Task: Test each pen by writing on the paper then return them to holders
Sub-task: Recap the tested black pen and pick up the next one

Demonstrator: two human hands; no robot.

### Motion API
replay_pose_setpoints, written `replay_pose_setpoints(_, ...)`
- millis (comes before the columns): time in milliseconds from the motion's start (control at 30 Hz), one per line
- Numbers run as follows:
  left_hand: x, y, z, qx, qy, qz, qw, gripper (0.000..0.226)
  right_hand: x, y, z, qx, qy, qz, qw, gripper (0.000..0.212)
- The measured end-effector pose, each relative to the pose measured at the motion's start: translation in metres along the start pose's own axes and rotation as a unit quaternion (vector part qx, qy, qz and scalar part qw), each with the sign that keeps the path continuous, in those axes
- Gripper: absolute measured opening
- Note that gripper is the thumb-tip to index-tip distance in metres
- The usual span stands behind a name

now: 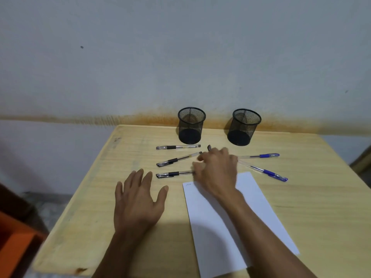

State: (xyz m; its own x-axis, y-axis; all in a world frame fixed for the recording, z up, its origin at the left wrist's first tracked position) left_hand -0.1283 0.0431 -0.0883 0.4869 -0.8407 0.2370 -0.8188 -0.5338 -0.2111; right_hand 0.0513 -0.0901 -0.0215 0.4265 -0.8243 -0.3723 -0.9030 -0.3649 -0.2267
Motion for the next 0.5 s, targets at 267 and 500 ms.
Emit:
replay_pose_setpoints(267, 0.001, -0.001, -0.003, -0.007, -0.005, -0.002, 1.000, 0.078, -0.056, 0.030, 0.045, -0.044, 0.016, -0.137, 0.989, 0.031)
replay_pose_setpoints(500, 0.002, 0.003, -0.006, 0.005, 0.006, -0.003, 1.000, 0.073, -0.033, 0.026, -0.002, -0.058, -0.163, -0.072, 0.982, 0.021)
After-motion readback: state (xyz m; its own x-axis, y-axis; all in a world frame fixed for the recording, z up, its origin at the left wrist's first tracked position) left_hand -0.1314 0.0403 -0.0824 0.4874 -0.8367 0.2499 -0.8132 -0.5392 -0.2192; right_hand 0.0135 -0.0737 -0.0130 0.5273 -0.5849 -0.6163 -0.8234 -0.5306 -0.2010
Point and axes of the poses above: each hand's wrist, its own y-axis away from the middle knuckle, its own z-axis out of the palm, x = y × z, the point moved 10 cm from there along -y, towards the middle knuckle, and after that the axes turned 15 degrees about z, right-handed, at the moved point
